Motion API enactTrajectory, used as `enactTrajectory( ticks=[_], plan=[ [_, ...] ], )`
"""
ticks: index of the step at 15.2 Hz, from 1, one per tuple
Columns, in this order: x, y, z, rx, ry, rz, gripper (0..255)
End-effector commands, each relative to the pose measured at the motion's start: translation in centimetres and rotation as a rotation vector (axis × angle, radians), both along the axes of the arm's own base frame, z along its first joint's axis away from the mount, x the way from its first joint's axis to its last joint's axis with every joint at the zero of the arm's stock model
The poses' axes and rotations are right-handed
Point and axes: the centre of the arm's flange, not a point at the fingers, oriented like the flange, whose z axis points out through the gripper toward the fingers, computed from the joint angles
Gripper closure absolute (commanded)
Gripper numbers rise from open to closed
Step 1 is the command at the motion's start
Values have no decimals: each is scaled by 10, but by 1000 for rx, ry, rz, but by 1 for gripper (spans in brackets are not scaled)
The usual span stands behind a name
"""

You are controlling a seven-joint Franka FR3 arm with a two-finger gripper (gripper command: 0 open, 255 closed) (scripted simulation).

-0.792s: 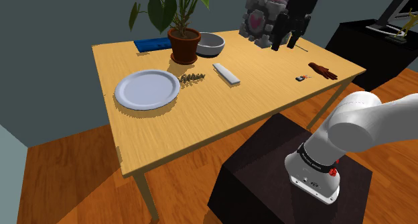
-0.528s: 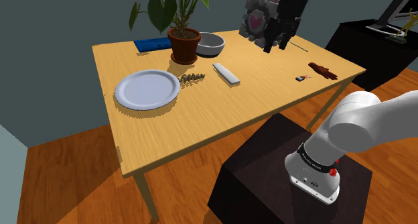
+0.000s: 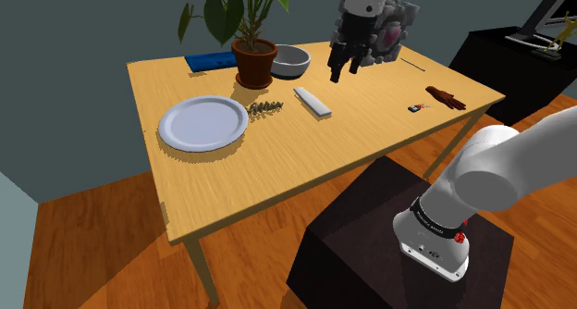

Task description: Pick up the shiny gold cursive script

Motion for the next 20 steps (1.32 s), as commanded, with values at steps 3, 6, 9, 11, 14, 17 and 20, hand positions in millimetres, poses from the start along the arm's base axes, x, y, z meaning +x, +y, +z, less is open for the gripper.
enactTrajectory(
  ticks=[3,6,9,11,14,17,20],
  plan=[
    [42,17,-33,-39,-18,74,0],
    [72,30,-55,-68,-30,128,0],
    [102,44,-77,-97,-42,182,0],
    [121,54,-91,-116,-50,218,0],
    [149,69,-113,-145,-62,271,0],
    [177,86,-135,-174,-74,325,0],
    [205,103,-157,-203,-85,379,0]
  ],
)
